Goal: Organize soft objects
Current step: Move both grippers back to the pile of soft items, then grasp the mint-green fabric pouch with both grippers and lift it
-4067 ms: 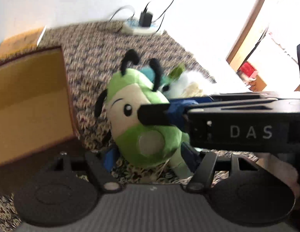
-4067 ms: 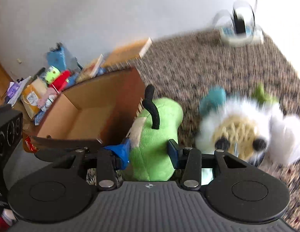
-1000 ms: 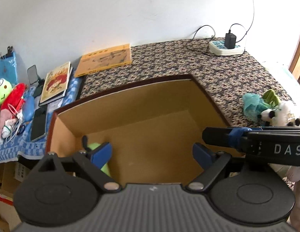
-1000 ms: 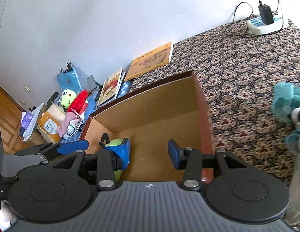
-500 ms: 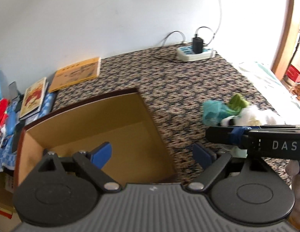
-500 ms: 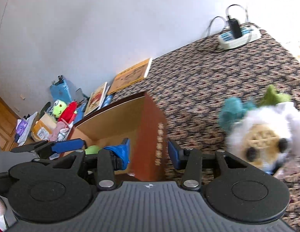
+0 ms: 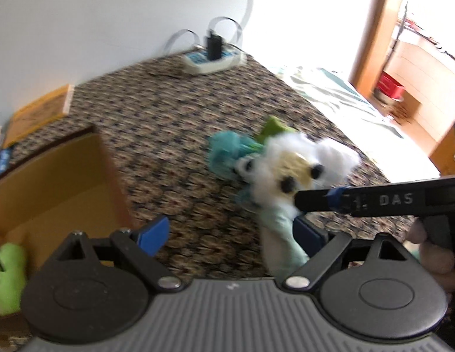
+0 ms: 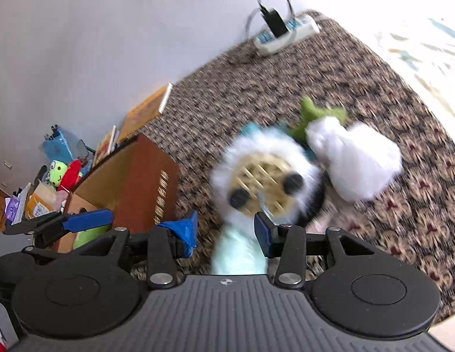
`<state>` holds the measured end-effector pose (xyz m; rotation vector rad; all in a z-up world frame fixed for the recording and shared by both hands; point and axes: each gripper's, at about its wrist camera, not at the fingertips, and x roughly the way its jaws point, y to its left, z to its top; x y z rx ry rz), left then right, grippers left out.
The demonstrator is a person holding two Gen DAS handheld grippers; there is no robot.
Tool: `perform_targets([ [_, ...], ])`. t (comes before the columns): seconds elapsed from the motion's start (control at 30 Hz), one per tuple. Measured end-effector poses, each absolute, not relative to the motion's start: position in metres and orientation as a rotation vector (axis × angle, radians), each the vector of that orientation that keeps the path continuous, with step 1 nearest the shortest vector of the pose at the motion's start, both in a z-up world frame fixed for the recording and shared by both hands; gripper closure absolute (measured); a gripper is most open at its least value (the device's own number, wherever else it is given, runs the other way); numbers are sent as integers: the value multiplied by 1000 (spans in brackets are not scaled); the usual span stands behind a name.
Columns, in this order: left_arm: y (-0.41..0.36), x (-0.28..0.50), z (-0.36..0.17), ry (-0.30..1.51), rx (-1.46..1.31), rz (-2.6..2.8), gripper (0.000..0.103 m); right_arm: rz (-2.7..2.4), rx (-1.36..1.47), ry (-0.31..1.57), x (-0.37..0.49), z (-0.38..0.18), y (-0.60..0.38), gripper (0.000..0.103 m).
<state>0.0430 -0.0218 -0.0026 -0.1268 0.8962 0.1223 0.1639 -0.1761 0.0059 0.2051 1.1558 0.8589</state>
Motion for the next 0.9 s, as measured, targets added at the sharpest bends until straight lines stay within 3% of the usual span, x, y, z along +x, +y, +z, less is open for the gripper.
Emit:
perform_targets([
  [0.3,-27,62,-44,984,-285,16,16,855,214,1243,165,-12,-181,75],
  [0.43,-29,69,-58,1021,-326,-14,44,865,211,1275,165,-19,-175,75],
  [0.6,-28,72,-70,1055,-353,-17,60,866,197,1301,166,-28,-168,77],
  [0.73,-27,72,-77,1058,-370,-28,83,859,195,1336,165,-37,-165,82],
  [0.9,-28,68,-76,1038,-369,-52,90,904,225,1342,164,-40,-166,95],
])
